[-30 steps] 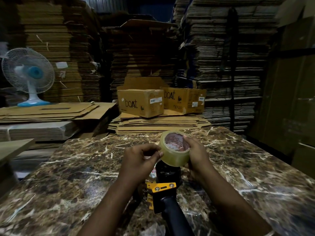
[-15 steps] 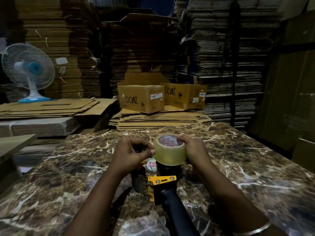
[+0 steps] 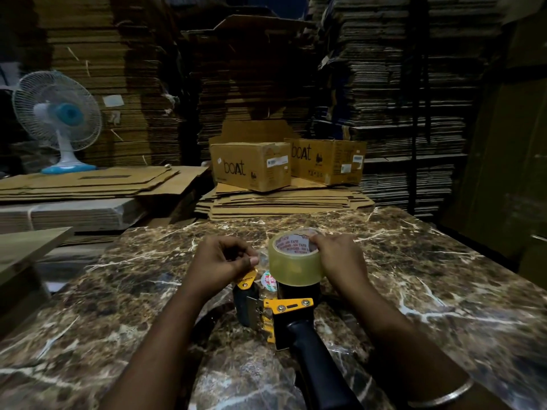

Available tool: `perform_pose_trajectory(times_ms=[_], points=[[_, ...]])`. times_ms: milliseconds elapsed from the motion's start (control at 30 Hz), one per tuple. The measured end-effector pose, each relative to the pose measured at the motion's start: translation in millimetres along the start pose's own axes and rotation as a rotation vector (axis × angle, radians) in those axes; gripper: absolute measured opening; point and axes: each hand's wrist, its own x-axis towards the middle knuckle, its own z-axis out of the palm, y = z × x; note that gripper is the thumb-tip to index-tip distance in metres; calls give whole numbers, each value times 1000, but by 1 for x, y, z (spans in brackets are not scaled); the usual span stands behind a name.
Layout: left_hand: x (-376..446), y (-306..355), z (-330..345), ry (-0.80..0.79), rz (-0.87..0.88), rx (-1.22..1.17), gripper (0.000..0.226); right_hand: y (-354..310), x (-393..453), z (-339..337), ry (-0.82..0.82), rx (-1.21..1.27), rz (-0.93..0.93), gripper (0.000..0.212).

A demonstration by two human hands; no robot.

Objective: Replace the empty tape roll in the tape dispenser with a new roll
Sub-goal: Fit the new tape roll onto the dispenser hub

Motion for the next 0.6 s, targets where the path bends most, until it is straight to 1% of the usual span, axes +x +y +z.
perform_pose_trajectory(times_ms=[67,167,267,333,400,600], points=[[2,-3,2,21,7,64,23,0,0,-1,-7,-21,7,39],[3,-7,6,34,1,105,19,-1,1,-3,-48,-5,-1,32],[5,-9,3,7,-21,49,18,-3,-1,-2,-94,67,-12,30],[6,-10,-1,-60,-31,24,23,-4,-4,-2,-116,110,-12,23],[7,-12,-5,-100,-32,20,29,-3,-5,-3,-130,100,-6,22],[8,-19,-17,-111,-58,-38,29,-2,-9,-1,-113,81,-44,21]])
